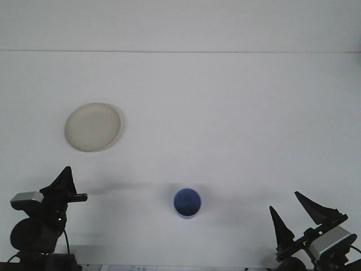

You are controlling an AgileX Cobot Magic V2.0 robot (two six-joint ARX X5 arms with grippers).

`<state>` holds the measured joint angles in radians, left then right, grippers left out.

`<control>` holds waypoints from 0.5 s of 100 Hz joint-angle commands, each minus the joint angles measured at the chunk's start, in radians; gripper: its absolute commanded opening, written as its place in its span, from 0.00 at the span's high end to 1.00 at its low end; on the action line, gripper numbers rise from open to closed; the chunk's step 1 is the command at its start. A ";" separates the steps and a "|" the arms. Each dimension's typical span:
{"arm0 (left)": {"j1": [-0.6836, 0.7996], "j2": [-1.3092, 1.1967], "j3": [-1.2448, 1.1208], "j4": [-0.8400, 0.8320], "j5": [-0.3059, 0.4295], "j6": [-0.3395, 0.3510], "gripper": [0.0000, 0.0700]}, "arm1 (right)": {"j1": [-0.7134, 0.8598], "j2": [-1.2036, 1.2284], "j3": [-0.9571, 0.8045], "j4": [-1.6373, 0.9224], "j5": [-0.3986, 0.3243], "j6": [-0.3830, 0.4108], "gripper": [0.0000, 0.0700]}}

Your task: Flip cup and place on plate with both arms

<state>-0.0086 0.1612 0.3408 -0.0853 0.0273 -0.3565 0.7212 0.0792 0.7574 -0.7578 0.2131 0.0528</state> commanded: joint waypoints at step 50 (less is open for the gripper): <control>-0.188 0.684 0.820 -0.578 0.506 0.252 0.21 | 0.010 0.000 0.009 0.002 0.002 0.003 0.28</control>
<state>-0.1421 0.7818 1.1084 -0.6243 0.5167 -0.1333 0.7212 0.0792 0.7570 -0.7582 0.2131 0.0528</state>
